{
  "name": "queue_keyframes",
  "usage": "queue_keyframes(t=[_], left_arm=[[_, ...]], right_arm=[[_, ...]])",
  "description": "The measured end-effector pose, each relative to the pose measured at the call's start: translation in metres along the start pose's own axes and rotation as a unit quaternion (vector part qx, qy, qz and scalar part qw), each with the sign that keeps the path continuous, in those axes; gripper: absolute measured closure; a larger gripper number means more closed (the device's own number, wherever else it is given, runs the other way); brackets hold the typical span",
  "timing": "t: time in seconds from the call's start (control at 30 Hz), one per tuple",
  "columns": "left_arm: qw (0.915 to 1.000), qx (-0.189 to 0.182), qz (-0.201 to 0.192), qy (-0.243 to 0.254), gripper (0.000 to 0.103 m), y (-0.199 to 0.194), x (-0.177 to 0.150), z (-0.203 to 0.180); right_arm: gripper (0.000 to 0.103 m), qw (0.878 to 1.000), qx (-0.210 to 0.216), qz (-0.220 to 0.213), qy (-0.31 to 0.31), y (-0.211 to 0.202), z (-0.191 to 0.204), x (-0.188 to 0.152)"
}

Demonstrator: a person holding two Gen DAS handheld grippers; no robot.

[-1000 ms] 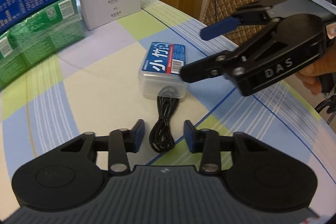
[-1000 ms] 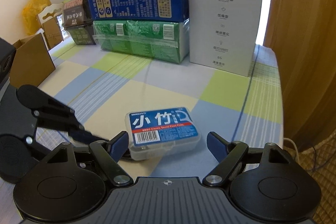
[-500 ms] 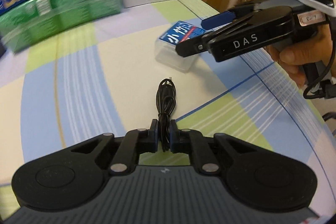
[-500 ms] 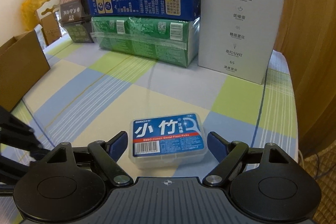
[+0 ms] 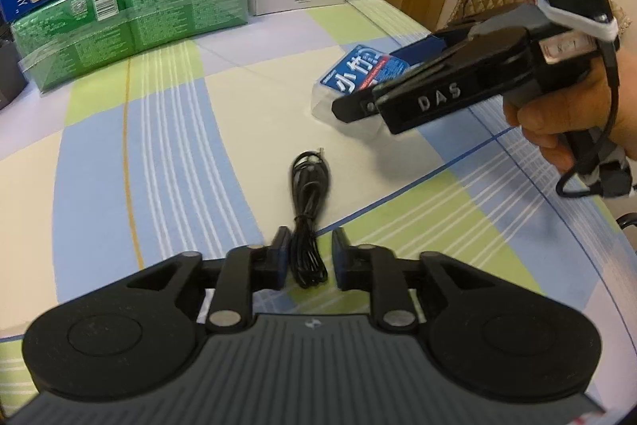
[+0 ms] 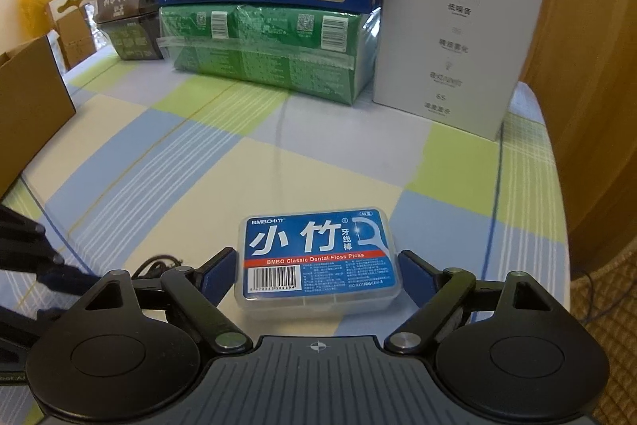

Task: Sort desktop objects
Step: 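Lift the cable and floss-pick box and carry both over the cardboard box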

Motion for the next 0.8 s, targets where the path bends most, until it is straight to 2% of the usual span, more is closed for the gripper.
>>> queue_keyframes(t=[0.23, 0.27, 0.33, 0.53, 0.8], left_arm=[[0.9999, 0.007, -0.006, 0.005, 0.086, 0.002, 0.007, 0.002], [0.9999, 0.011, -0.002, 0.008, 0.091, 0.002, 0.006, 0.002], [0.9998, 0.017, 0.005, 0.006, 0.095, 0.0, 0.003, 0.001], [0.9995, 0.011, 0.017, -0.025, 0.095, -0.021, -0.025, -0.005], [0.9974, 0.013, 0.016, -0.069, 0.095, -0.067, -0.06, -0.017]], right_arm=[[0.02, 0.999, -0.015, 0.003, 0.046, -0.02, -0.001, -0.011], [0.02, 0.999, -0.015, 0.005, 0.049, -0.023, 0.0, -0.014], [0.02, 0.998, -0.015, 0.008, 0.062, -0.03, 0.003, -0.02], [0.02, 0.993, -0.005, 0.024, 0.116, -0.059, 0.02, -0.046], [0.02, 0.989, -0.013, 0.036, 0.144, -0.107, 0.053, -0.066]])
Point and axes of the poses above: each gripper's, at about its wrist camera, not at the fingertips, and y roughly the way its jaws point, z to its left, x to its top, the point moved 10 cm from there along y, roughly the way its jaws point, and after that the axes turned 5 degrees about -x, right-handed, at the moved point
